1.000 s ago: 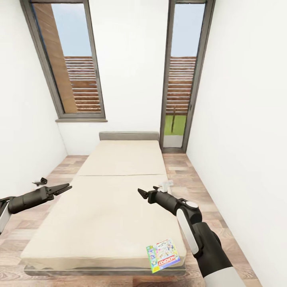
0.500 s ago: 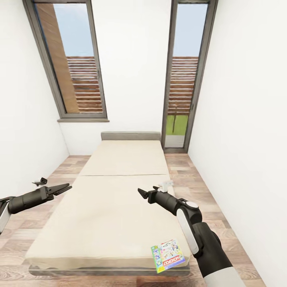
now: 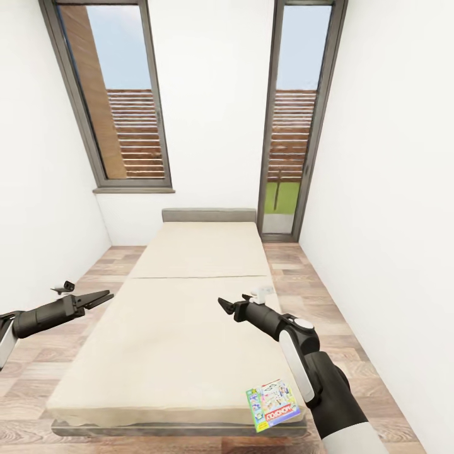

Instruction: Put all the toys in the child's room - the three board games (two on the bed and one on the table), the two jigsaw puzzles on the table, and the tennis ball on the table - inside the toy box on the table in the child's room.

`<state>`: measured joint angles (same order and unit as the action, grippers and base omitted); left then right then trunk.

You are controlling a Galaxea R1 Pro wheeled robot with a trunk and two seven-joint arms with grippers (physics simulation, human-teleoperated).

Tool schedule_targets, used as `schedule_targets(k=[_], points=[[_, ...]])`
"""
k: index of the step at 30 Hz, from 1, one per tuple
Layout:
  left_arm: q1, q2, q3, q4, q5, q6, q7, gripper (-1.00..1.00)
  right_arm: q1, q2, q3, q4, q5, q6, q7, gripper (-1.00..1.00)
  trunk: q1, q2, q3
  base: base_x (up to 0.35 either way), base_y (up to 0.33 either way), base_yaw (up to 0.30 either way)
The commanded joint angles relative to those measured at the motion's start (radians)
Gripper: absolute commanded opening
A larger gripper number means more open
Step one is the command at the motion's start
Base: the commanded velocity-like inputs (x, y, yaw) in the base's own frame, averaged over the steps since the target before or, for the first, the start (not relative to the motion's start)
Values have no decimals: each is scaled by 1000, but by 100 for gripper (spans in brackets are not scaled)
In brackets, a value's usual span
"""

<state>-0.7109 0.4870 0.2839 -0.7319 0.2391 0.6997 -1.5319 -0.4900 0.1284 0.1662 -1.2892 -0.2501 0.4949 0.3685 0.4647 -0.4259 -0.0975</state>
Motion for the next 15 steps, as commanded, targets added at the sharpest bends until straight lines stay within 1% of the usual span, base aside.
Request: schedule_targets(k=[1, 5, 10, 15], points=[[-1, 0, 0, 0, 0, 11, -4, 100, -1, 0, -1, -1, -6, 7, 0, 100, 1, -2, -2, 0, 34, 0], [-1, 0, 0, 0, 0, 11, -4, 100, -1, 0, -2, -1, -8, 7, 1, 100, 1, -2, -2, 0, 34, 0], [-1, 0, 0, 0, 0, 11, -4, 100, -1, 0, -2, -1, -9, 7, 1, 100, 1, -2, -2, 0, 143, 0], [-1, 0, 0, 0, 0, 10, -4, 100, -1, 0, -2, -1, -9, 7, 1, 100, 1, -2, -2, 1, 54, 0]])
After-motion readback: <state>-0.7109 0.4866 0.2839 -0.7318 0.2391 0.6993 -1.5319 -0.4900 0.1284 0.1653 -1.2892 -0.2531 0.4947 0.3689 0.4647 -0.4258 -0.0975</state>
